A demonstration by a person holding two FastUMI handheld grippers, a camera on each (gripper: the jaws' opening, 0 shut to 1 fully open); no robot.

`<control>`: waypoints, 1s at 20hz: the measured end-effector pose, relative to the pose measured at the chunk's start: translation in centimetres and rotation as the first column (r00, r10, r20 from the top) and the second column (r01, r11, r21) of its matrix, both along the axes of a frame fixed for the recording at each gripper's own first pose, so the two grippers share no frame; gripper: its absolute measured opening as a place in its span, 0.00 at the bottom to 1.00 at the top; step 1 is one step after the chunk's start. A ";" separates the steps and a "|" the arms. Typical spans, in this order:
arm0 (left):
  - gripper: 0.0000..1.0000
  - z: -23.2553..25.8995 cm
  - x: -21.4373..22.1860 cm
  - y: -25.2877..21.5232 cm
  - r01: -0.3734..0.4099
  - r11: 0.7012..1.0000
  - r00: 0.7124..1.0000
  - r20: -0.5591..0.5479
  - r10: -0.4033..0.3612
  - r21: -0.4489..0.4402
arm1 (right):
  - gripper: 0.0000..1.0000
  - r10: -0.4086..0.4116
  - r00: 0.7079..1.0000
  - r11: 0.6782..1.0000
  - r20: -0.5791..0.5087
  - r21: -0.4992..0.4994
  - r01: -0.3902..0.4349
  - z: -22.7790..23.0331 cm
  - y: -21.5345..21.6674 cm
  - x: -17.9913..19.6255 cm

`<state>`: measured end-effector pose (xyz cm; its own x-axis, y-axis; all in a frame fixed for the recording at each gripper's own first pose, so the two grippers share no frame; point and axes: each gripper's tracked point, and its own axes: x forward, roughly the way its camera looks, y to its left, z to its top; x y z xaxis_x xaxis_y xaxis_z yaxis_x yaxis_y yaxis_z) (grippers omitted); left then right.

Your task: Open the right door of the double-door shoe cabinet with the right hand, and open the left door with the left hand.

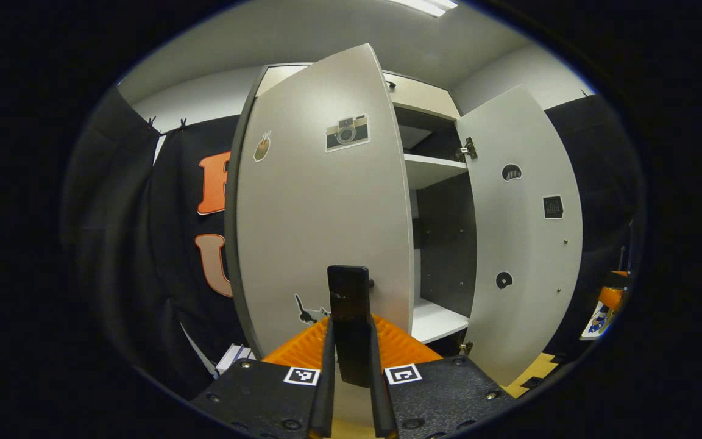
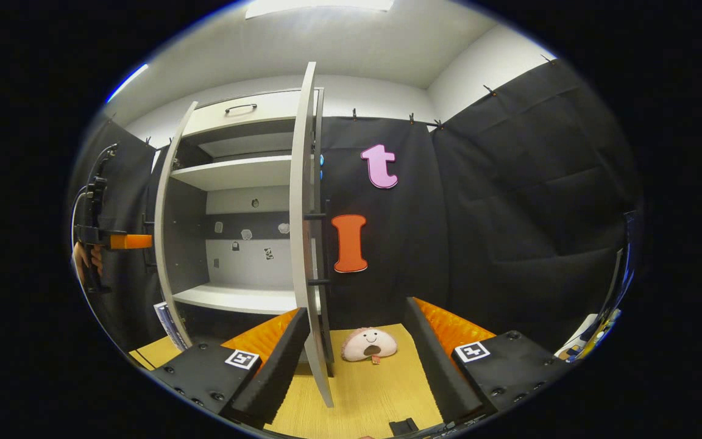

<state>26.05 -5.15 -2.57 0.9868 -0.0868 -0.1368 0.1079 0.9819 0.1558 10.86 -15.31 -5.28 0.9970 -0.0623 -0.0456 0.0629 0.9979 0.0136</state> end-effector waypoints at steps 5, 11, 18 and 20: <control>0.23 0.2 -0.5 0.8 -0.079 0.996 0.996 0.037 0.080 -0.033 | 1.00 0.001 1.000 1.000 0.021 -0.014 0.000 0.3 0.1 0.9; 0.20 1.3 0.0 2.3 -0.151 0.985 0.980 0.116 0.159 -0.080 | 1.00 0.012 1.000 1.000 0.007 -0.017 -0.011 0.0 1.1 1.9; 0.14 1.9 0.4 2.6 -0.114 0.990 0.980 0.155 0.126 -0.084 | 1.00 0.052 0.999 0.999 0.007 -0.014 -0.052 0.5 4.4 3.3; 0.16 1.8 0.5 3.2 -0.138 0.986 0.976 0.155 0.151 -0.089 | 1.00 0.060 0.998 0.998 0.007 -0.002 -0.060 0.5 5.5 3.5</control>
<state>26.54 -1.95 -0.75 0.9982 0.0544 0.0256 -0.0563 0.9950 0.0825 14.34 -9.80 -4.78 0.9993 -0.0024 -0.0382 0.0028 0.9999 0.0117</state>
